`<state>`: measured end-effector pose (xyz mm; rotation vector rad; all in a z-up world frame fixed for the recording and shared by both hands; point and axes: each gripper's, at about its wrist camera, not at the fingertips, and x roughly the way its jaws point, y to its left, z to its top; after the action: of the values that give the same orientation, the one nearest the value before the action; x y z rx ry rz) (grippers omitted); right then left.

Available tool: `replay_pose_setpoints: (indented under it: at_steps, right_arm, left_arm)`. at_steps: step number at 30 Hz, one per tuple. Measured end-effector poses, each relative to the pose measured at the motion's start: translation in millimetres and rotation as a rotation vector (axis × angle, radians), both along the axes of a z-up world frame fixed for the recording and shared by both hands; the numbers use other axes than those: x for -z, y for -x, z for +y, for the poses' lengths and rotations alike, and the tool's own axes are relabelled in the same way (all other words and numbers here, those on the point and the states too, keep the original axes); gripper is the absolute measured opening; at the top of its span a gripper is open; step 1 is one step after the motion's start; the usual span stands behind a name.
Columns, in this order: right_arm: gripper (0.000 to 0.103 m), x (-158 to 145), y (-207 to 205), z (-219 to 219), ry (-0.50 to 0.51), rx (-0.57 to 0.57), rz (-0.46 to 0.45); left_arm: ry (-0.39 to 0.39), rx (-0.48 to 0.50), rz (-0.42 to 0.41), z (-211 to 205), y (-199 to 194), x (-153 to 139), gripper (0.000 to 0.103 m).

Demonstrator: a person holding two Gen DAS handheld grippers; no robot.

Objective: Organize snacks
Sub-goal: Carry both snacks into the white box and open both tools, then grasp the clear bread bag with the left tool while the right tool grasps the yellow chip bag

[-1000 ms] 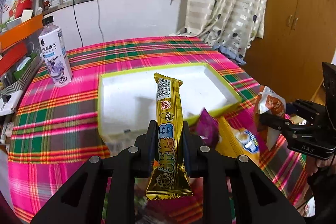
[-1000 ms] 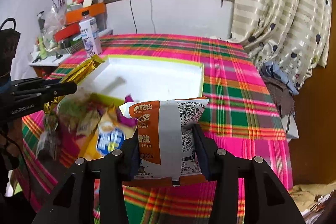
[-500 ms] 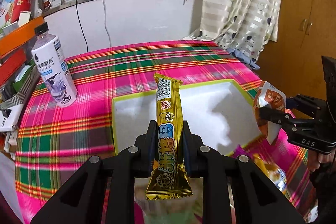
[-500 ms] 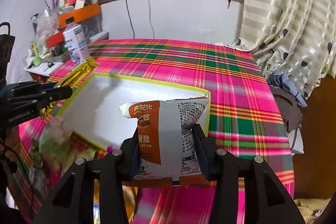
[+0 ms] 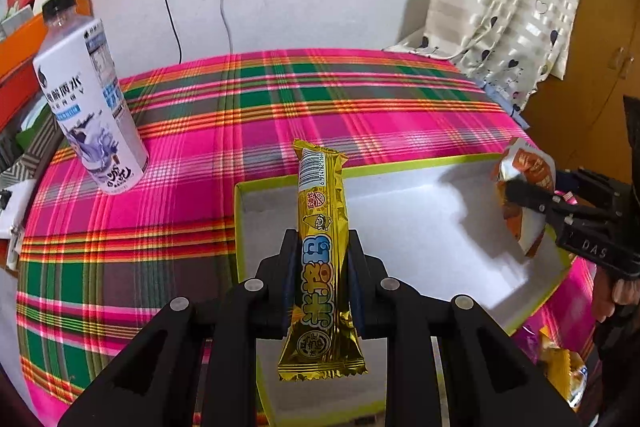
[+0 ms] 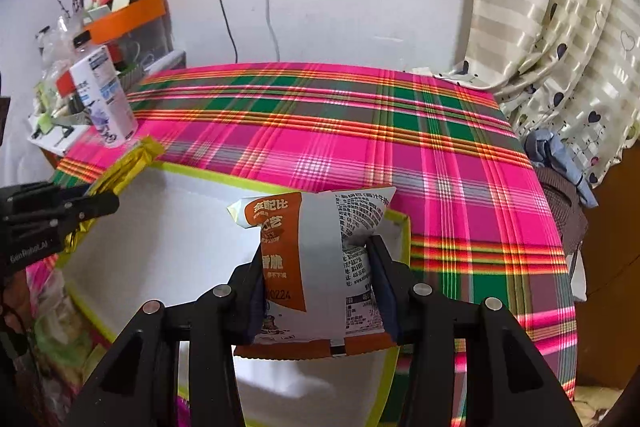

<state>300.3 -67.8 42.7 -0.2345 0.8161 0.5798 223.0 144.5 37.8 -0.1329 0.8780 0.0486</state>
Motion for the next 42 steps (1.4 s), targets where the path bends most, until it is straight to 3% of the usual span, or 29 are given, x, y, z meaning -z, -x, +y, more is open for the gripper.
replay_pose_setpoints:
  at_steps: [7,13,18,42]
  right_arm:
    - [0.05,4,-1,11,0.014,-0.035,0.022]
    - [0.052,-2,2,2,0.019,0.005,-0.007]
    - [0.054,-14,17,-8,0.006,0.004,-0.026]
    - [0.057,-29,132,-45,-0.148,-0.039,0.04]
  left_arm:
    - [0.001,-0.035,0.001,6,1,2,0.023]
    - [-0.004,-0.074,0.008,14,2,3,0.025]
    - [0.026,-0.063,-0.028,15,10,-6,0.047]
    - [0.026,-0.064,-0.122,-21,116,-42,0.047]
